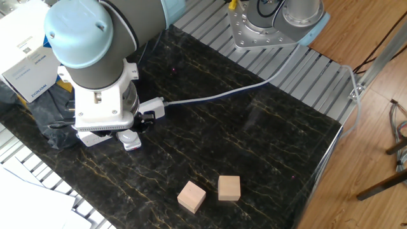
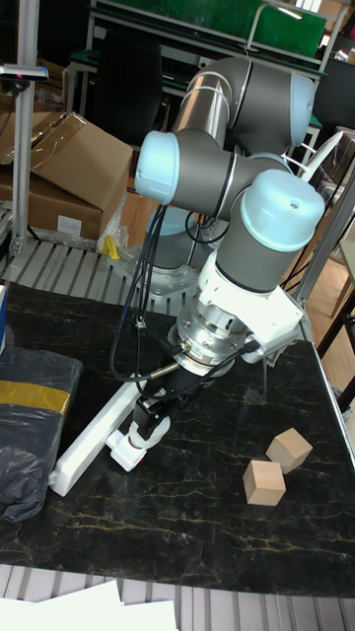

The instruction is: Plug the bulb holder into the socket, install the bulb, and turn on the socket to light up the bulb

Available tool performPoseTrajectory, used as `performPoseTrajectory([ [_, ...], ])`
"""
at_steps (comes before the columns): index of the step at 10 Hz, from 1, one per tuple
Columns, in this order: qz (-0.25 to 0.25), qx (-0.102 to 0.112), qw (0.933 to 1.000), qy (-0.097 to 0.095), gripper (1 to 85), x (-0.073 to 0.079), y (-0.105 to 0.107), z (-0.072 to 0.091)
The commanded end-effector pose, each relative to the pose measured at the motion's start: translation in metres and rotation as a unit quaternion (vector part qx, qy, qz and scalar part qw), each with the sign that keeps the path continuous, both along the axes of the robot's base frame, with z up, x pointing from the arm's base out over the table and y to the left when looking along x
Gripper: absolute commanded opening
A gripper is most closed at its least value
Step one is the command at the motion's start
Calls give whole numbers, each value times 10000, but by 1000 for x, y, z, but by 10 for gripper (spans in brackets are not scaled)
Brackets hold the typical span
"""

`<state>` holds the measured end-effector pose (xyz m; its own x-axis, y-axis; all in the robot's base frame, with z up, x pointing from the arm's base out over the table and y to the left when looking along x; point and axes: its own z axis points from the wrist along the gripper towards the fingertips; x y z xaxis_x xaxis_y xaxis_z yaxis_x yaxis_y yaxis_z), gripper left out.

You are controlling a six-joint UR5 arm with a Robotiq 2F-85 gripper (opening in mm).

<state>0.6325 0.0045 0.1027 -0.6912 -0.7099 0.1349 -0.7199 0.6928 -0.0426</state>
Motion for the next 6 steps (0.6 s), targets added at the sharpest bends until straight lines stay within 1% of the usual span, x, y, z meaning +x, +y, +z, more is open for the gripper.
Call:
performPoseTrajectory([
  [1,89,95,9999,34,390,-1,4,0],
  [2,251,142,9996,31,457,0,2,-2],
  [3,415,137,9990,74,523,-1,-2,-3],
  [4,534,53,9985,109,570,-2,-7,-2],
  [5,670,50,9976,182,613,-3,-9,-1],
  [6,782,59,9967,212,657,-2,-12,1],
])
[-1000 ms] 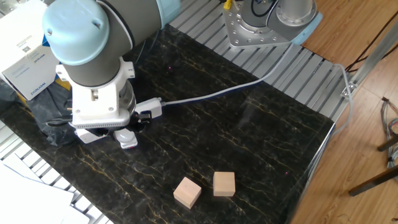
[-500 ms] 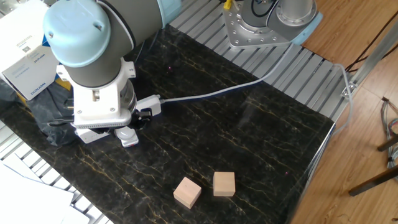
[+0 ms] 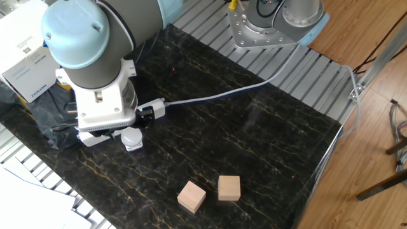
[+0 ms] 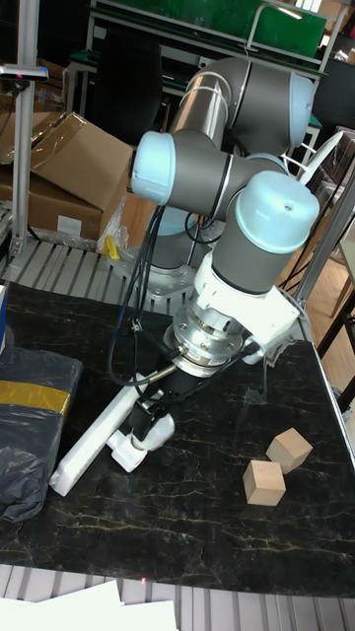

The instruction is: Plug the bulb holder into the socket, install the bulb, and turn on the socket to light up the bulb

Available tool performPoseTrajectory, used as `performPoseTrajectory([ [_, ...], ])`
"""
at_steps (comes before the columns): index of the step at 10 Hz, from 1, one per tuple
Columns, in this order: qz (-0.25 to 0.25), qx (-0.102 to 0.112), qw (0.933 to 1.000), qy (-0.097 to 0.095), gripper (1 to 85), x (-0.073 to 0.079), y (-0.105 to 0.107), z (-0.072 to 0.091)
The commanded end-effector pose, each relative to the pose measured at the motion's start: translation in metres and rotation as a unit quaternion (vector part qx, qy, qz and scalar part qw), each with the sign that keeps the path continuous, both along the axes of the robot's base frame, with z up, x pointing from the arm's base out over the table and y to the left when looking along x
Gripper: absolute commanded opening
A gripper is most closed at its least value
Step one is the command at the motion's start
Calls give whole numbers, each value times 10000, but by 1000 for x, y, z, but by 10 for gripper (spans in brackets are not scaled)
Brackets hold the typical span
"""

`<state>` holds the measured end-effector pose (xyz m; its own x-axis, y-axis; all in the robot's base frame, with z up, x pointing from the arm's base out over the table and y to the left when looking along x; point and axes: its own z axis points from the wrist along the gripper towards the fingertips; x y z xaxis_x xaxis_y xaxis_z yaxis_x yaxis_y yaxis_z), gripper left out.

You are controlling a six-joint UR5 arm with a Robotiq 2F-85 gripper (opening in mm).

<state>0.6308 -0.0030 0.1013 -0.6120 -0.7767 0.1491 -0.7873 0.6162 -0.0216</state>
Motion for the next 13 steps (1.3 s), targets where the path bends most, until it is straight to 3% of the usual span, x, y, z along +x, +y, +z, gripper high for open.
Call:
performPoseTrajectory([
  [1,288,52,9995,98,660,1,-5,3],
  [2,281,128,9995,94,660,1,-2,3],
  [4,383,283,9985,287,663,-5,12,11],
  [6,607,260,9968,454,663,-12,16,10],
  [10,1130,130,9925,450,667,3,12,2],
  [13,1168,116,9916,551,660,-1,24,7],
])
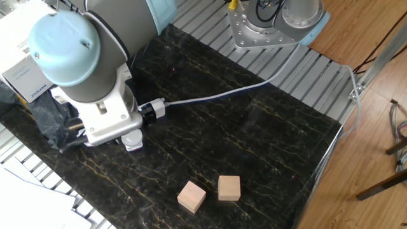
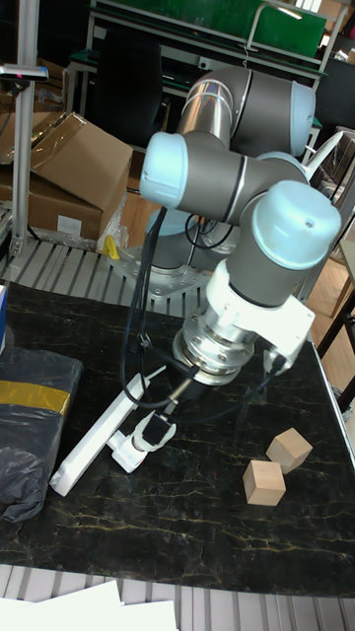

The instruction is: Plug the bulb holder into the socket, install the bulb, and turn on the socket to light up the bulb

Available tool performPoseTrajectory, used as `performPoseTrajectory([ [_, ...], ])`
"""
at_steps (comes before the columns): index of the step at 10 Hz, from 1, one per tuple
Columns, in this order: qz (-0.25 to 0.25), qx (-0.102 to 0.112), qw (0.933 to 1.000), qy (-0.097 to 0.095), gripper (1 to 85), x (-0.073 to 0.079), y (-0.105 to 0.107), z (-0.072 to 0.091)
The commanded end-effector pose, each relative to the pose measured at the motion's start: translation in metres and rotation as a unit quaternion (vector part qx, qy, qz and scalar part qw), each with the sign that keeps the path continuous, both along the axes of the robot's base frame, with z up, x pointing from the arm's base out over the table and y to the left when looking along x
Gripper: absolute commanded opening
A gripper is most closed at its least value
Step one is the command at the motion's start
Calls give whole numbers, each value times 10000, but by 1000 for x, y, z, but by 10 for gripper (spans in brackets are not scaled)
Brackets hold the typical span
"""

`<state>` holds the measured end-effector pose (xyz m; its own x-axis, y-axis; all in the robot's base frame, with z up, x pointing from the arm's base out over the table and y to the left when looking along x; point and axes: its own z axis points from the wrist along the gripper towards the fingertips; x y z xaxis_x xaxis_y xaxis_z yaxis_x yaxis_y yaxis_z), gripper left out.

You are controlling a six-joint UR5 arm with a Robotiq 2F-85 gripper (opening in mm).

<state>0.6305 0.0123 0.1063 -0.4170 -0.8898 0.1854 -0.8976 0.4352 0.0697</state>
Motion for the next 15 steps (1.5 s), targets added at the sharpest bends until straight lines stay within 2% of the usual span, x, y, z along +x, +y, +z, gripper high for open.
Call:
performPoseTrajectory([
  [1,161,16,9998,92,660,-1,9,0],
  [3,208,-204,9996,-13,637,2,2,-8],
  [10,50,-164,9998,-39,443,-1,6,-9],
  [12,-167,-216,9996,-75,393,-1,5,-8],
  [15,-605,-284,9977,-77,373,-5,5,-6],
])
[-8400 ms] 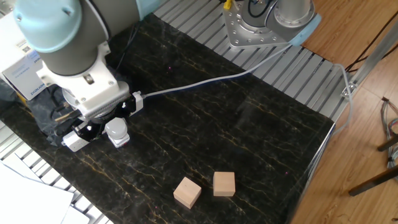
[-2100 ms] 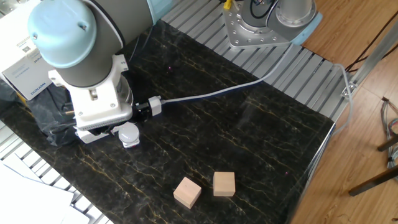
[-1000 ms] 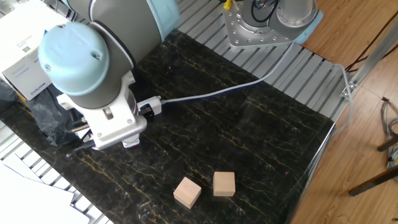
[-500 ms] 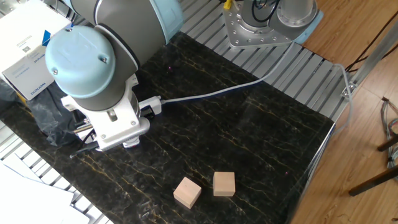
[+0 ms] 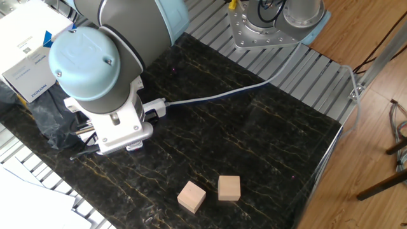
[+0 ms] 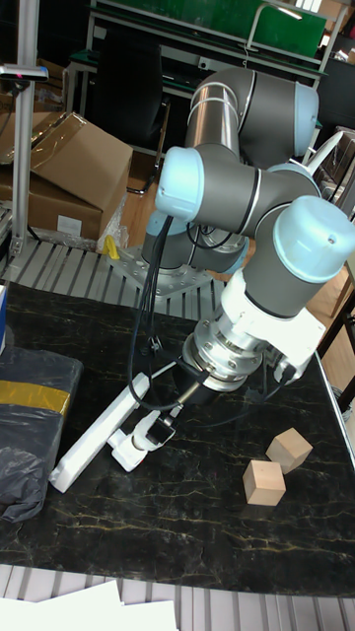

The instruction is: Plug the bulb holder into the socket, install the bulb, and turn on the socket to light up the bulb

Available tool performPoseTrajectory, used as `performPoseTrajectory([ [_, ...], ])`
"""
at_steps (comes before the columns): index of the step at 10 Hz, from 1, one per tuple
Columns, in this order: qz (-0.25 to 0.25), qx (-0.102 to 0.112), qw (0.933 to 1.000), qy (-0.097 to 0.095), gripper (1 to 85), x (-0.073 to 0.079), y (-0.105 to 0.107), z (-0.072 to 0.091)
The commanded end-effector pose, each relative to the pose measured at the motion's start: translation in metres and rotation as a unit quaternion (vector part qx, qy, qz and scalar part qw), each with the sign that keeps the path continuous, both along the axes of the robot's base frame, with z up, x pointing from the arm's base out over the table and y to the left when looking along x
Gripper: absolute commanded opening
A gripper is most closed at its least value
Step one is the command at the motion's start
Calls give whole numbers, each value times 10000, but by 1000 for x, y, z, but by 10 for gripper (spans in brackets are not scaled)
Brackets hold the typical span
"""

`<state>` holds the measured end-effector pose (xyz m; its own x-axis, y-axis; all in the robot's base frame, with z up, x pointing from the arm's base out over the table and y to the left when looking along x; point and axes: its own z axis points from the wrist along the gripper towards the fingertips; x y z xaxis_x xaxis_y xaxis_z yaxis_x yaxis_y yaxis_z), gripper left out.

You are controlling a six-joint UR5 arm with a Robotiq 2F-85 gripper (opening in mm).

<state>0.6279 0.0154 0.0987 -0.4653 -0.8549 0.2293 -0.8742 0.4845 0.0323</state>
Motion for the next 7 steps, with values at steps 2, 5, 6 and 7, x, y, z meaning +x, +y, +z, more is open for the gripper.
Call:
performPoseTrajectory([
  [2,-623,37,9981,-9,357,-7,0,1],
  [5,-1132,-81,9935,-130,333,-8,-1,0],
  [6,-1416,-111,9896,-213,323,-7,1,-1],
  [7,-1563,-76,9875,-193,320,-10,5,-1],
])
